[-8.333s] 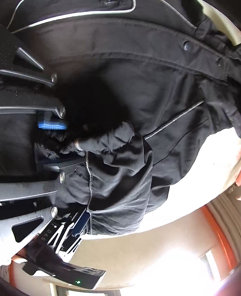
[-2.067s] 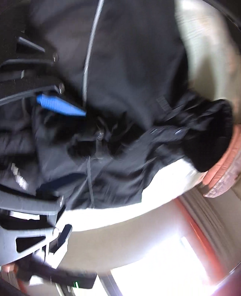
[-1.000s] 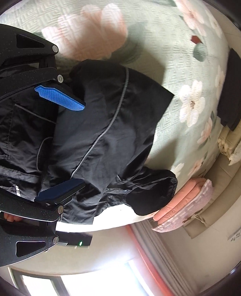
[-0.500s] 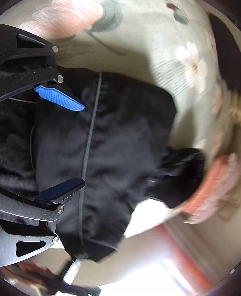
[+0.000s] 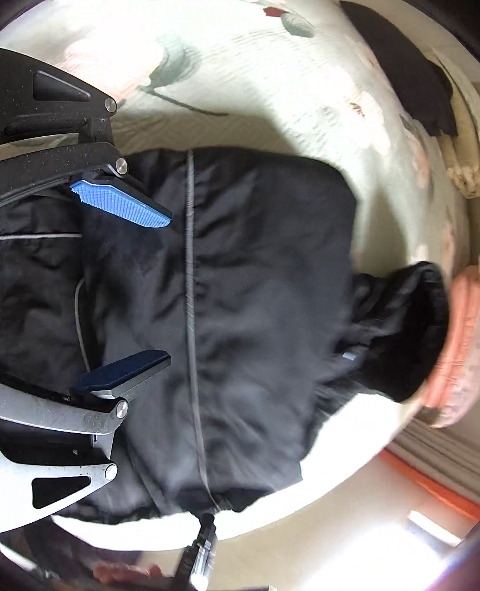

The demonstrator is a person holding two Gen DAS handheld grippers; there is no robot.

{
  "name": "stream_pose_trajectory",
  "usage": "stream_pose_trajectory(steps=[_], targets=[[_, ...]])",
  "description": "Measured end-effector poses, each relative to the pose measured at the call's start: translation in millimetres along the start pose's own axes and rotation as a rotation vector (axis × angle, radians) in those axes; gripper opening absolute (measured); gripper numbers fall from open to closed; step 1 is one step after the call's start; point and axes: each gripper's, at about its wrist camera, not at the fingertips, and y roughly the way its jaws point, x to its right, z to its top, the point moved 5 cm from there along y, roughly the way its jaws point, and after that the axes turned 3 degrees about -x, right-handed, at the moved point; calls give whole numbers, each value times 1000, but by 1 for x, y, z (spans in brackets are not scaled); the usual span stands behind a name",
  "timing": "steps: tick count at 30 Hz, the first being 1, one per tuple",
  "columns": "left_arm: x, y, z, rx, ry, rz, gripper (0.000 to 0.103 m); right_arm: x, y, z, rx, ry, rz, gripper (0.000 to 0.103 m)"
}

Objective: Fold large clothes

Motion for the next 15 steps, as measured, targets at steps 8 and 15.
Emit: stream_pose_trajectory(steps=[8,15], targets=[[-5,21,54,45,11,47,71,-52,20,68,31,-85,34,38],[-26,75,54,-9,26,121,70,-44,101,75,-90,-90,50,18]])
